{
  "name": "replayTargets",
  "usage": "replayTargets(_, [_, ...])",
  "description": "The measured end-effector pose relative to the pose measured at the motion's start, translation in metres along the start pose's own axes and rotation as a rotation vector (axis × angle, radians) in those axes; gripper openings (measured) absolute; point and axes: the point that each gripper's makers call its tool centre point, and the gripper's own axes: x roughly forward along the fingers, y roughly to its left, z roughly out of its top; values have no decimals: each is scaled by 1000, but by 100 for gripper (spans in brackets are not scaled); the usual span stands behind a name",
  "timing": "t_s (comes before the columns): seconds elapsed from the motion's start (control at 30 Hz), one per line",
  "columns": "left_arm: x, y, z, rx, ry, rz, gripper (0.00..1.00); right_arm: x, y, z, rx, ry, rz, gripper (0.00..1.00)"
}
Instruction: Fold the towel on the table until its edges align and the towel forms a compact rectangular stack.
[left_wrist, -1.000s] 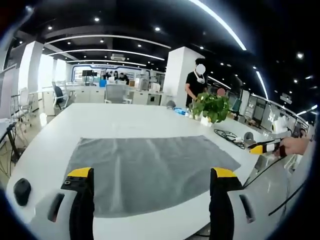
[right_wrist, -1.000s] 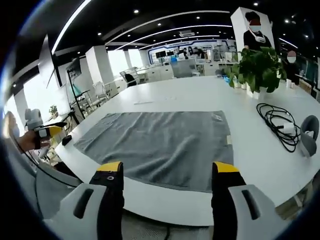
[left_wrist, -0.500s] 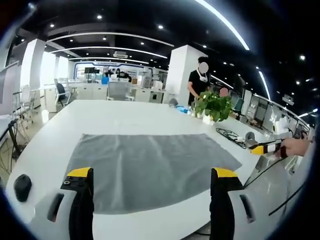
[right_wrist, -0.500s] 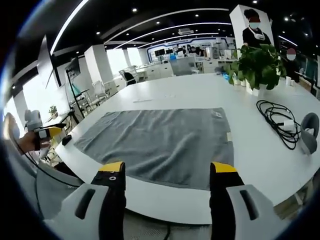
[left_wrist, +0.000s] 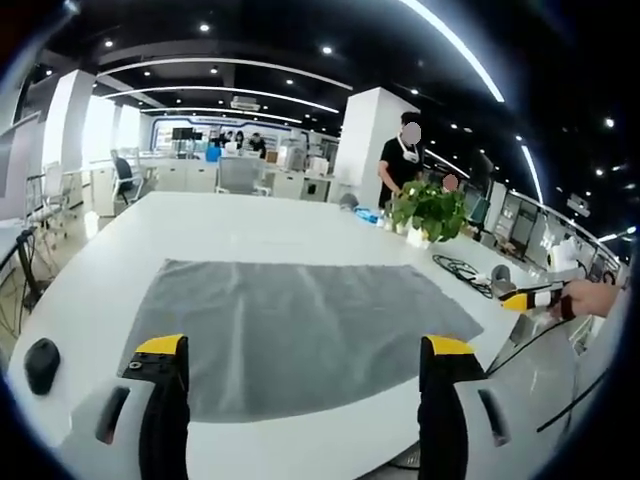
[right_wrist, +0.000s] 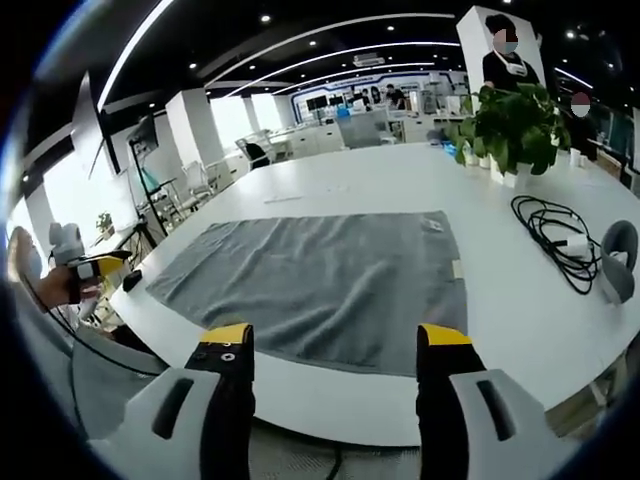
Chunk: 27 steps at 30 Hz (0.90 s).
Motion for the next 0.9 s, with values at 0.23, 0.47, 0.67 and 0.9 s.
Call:
replayTargets(0.23, [0, -2, -1, -5, -2, -18, 95, 0, 0, 0, 6, 3, 1, 64])
replayTargets(0.47, [0, -5, -2, -1, 6, -25, 92, 0, 1, 0, 8, 1, 1, 64])
replayTargets(0.67, [0, -3, -2, 2, 7, -11, 93, -2, -2, 1, 24, -10, -11, 64])
replayTargets(0.9, [-3, -2, -4, -2, 13, -5, 93, -2, -3, 0, 43, -9, -18, 62])
